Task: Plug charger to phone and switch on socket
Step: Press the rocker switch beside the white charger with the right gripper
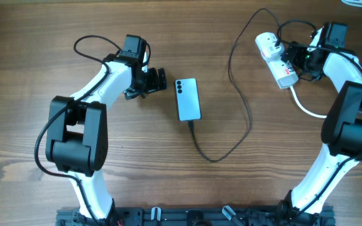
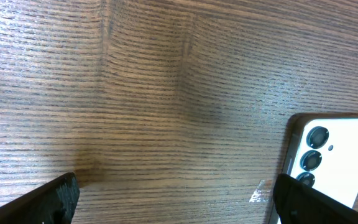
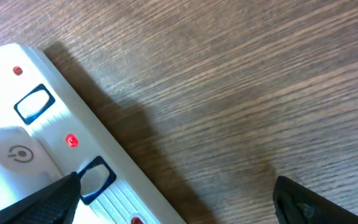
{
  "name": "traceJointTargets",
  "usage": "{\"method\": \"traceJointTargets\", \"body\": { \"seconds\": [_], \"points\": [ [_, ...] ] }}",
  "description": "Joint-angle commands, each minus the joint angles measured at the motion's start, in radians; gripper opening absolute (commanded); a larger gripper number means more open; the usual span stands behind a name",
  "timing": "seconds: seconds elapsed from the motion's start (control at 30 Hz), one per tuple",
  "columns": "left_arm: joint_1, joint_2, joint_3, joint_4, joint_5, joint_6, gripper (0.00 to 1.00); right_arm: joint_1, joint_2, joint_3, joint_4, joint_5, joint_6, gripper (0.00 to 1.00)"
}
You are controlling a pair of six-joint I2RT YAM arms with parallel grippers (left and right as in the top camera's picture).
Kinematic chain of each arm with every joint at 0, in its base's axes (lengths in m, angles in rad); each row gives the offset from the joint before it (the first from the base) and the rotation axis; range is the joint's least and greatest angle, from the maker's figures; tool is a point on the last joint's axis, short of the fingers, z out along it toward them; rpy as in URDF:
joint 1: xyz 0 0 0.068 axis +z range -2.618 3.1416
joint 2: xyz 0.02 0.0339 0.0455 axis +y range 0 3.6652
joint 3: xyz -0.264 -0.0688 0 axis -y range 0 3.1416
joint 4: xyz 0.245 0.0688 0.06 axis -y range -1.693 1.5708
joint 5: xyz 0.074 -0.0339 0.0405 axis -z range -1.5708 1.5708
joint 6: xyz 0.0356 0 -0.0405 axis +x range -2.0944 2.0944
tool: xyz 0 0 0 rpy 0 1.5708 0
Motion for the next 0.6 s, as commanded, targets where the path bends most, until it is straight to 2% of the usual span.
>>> {"method": "traceJointTargets", "body": {
  "seconds": [0.0,0.43,0.57],
  "points": [
    [0.001,-0.005,-0.001,0.003,-0.013,0.005,1.0,0.018,0.031,-0.019,-0.027,-0.017,0.017,1.0],
    [0.001,-0.005,-0.001,0.003,-0.013,0.005,1.0,0.007,-0.017,-0.001,-0.033,0.014,0.01,1.0],
    [0.001,-0.005,-0.001,0.003,-0.013,0.005,1.0,0.005,-0.108,0.001,-0.055,0.014,-0.163,1.0]
  ]
}}
